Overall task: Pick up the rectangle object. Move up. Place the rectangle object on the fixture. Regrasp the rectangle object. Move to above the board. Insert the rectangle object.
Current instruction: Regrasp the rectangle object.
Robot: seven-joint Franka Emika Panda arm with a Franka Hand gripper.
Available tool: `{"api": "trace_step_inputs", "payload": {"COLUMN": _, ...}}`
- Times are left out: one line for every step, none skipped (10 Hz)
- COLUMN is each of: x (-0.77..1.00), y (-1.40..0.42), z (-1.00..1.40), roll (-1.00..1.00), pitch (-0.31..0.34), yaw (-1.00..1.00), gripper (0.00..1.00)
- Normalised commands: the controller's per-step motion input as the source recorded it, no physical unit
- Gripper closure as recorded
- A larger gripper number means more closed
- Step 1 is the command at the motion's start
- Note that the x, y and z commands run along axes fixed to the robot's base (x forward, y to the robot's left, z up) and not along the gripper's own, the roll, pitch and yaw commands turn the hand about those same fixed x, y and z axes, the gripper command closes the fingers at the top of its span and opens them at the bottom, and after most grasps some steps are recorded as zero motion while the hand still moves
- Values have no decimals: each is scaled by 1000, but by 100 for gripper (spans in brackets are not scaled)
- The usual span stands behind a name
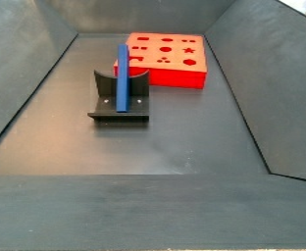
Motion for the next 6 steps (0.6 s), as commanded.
{"api": "trace_step_inputs", "payload": {"x": 76, "y": -47, "z": -7, "roll": 164, "pitch": 39, "yaw": 202, "gripper": 0}}
{"api": "trace_step_inputs", "payload": {"x": 28, "y": 41, "z": -1000, "roll": 168, "pitch": 0, "yaw": 215, "gripper": 0}}
{"api": "trace_step_inputs", "payload": {"x": 30, "y": 41, "z": -1000, "roll": 159, "pitch": -20, "yaw": 191, "gripper": 0}}
{"api": "trace_step_inputs", "payload": {"x": 40, "y": 39, "z": -1000, "roll": 144, "pitch": -61, "yaw": 159, "gripper": 0}}
{"api": "trace_step_inputs", "payload": {"x": 51, "y": 35, "z": -1000, "roll": 106, "pitch": -107, "yaw": 118, "gripper": 0}}
{"api": "trace_step_inputs", "payload": {"x": 56, "y": 35, "z": -1000, "roll": 91, "pitch": -123, "yaw": 99, "gripper": 0}}
